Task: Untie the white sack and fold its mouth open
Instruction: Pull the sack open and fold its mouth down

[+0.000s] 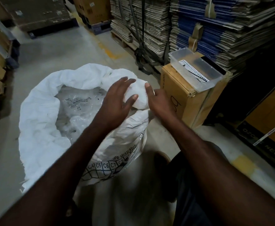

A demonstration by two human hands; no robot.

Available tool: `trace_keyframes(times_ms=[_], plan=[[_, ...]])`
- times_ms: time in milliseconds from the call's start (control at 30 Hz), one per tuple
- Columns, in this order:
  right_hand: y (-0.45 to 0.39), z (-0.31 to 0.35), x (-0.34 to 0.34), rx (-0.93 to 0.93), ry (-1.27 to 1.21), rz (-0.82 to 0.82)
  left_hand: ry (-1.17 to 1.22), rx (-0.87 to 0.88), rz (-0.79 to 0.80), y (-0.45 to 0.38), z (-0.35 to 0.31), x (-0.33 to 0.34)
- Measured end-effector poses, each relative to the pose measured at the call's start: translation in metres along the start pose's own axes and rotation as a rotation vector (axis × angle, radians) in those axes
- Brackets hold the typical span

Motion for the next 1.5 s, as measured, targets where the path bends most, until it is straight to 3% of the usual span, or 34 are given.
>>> trace_keyframes(times_ms=[100,233,300,433,500,600,733,833,967,1133,1200,1300,1333,1500], plan=[[-0.003,-0.001,0.002,0.021,-0.053,-0.009,-0.19,0.08,0.232,-0.037,0.018,0.014],[-0.017,-0.01,-0.004,0.298,-0.184,0.046,-0.229,0.072,0.36,-0.062,0.024,0.03],[-0.018,-0.013,-0.006,0.213,-0.066,0.029,-0.299,0.059,0.319,-0.07,0.021,0.028],[-0.001,0.0,-0.013,-0.211,0.173,-0.164,-0.466,-0.007,0.259,-0.074,0.015,0.027],[0.007,0.006,-0.01,-0.294,0.181,-0.047,-0.406,-0.039,0.228,-0.079,0.015,0.029],[0.013,0.004,0.001,-0.257,0.279,0.126,-0.258,-0.027,0.152,-0.082,0.023,0.034],[0.004,0.004,-0.002,-0.149,0.186,0.083,-0.065,0.188,-0.009,-0.058,0.027,0.028],[-0.001,0.003,-0.005,0.028,-0.004,0.103,-0.028,0.378,0.01,-0.035,0.035,0.024],[0.001,0.008,-0.005,0.193,-0.147,0.097,-0.23,0.403,0.156,-0.022,0.055,0.03],[0.007,0.019,-0.008,0.376,-0.235,0.187,-0.424,0.359,0.017,-0.052,0.041,0.032],[0.006,0.022,-0.004,0.334,-0.157,0.168,-0.478,0.367,0.007,-0.066,0.038,0.032],[0.001,0.02,0.0,0.009,0.063,0.131,-0.474,0.344,-0.004,-0.082,0.04,0.031],[0.0,0.022,0.001,-0.005,0.015,0.175,-0.444,0.359,0.0,-0.086,0.04,0.03],[-0.028,0.039,0.007,0.3,-0.526,0.406,-0.248,0.392,-0.02,-0.094,0.046,0.031]])
Point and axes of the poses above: each hand's wrist, its own y-axis away from the middle knuckle, its own x-axis out of the palm, z = x × y, the point moved 1 cm from there along -y, towards the middle knuckle, and after that the axes turned 4 degrees about -z, right-handed, at the moved point
